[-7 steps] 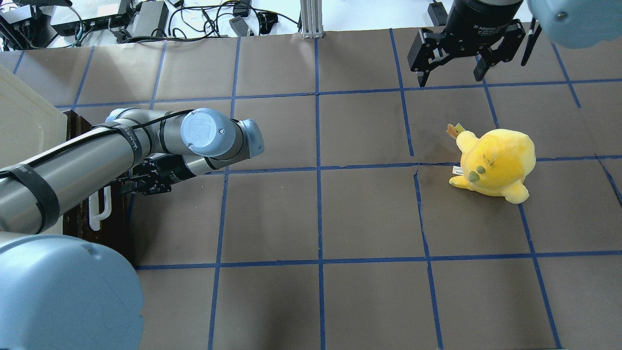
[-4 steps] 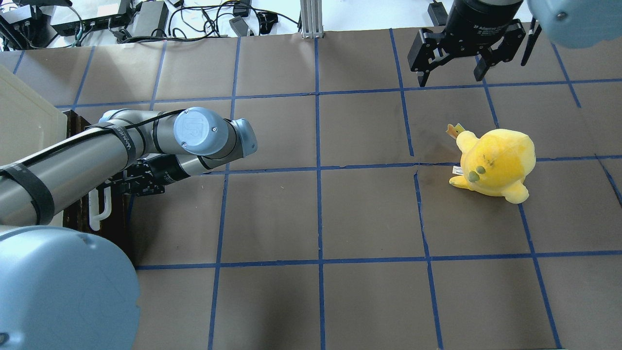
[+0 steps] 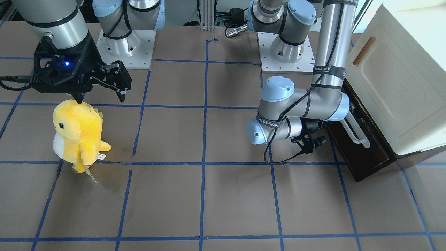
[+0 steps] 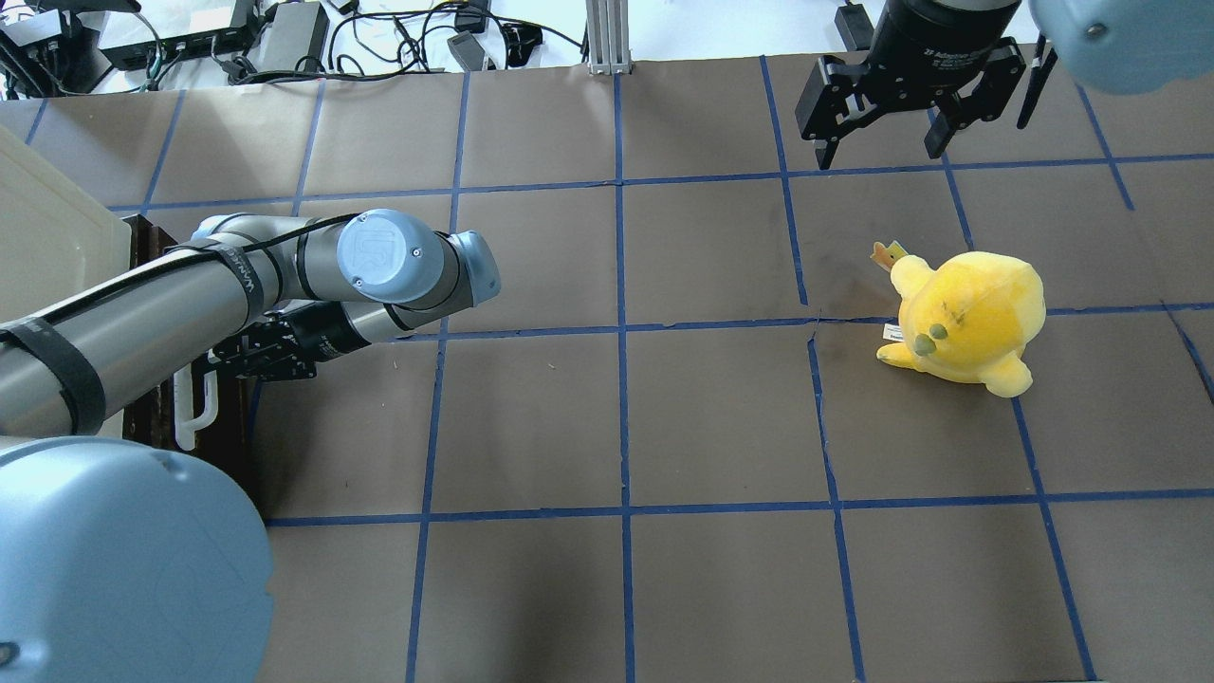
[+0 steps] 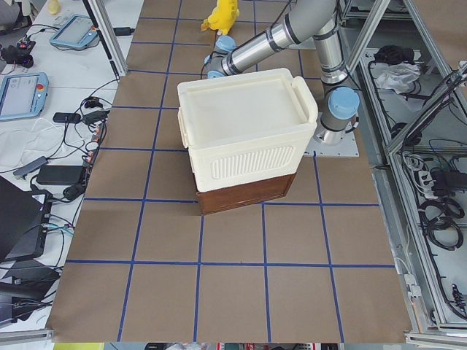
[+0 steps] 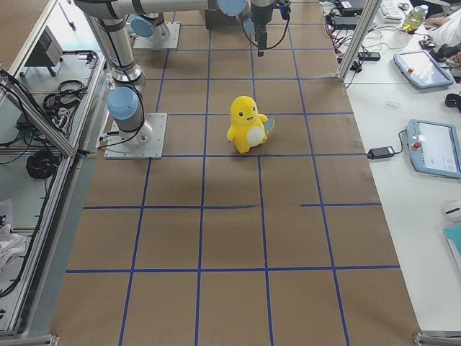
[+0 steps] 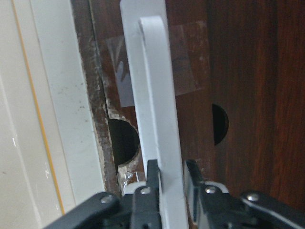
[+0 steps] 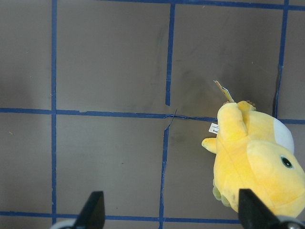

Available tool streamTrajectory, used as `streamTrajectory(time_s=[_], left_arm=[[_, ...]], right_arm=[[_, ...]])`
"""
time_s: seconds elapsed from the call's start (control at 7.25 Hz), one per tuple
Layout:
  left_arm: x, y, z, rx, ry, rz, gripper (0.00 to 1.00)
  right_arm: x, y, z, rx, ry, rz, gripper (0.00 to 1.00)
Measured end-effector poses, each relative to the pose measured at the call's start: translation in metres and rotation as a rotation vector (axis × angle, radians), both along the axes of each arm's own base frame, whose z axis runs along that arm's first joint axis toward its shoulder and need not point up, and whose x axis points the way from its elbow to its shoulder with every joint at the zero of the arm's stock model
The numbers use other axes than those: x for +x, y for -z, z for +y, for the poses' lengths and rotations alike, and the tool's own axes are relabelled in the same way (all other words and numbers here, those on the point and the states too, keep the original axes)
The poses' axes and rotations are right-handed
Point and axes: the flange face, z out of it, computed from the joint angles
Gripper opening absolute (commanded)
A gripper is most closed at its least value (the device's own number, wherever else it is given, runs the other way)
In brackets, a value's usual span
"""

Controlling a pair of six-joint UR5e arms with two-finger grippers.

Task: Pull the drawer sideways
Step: 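Pull the white handle with the left gripper, sliding the drawer outward, then keep pulling the handle with the left gripper to open the drawer wider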

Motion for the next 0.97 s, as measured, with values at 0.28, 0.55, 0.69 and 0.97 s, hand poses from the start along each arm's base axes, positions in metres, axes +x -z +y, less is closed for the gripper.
streamTrajectory(time_s=[0.28, 0.55, 0.69, 0.97], left_arm=[[-0.0007, 0.0026, 0.0008, -0.011, -0.005, -0.005, 0.25], [-0.0033, 0.0044, 0.0018, -0.015, -0.002, -0.008, 0.24], [-0.0054, 0.0043, 0.0022, -0.019, 0.000, -0.009, 0.24], [-0.0101, 0.0019, 0.0019, -0.026, 0.010, -0.010, 0.24]], right_arm=[[0.0000, 0.0000, 0.0000, 0.000, 0.000, 0.000, 1.00], [0.0000, 0.0000, 0.0000, 0.000, 0.000, 0.000, 1.00], [0.0000, 0.0000, 0.0000, 0.000, 0.000, 0.000, 1.00], [0.0000, 0.0000, 0.0000, 0.000, 0.000, 0.000, 1.00]])
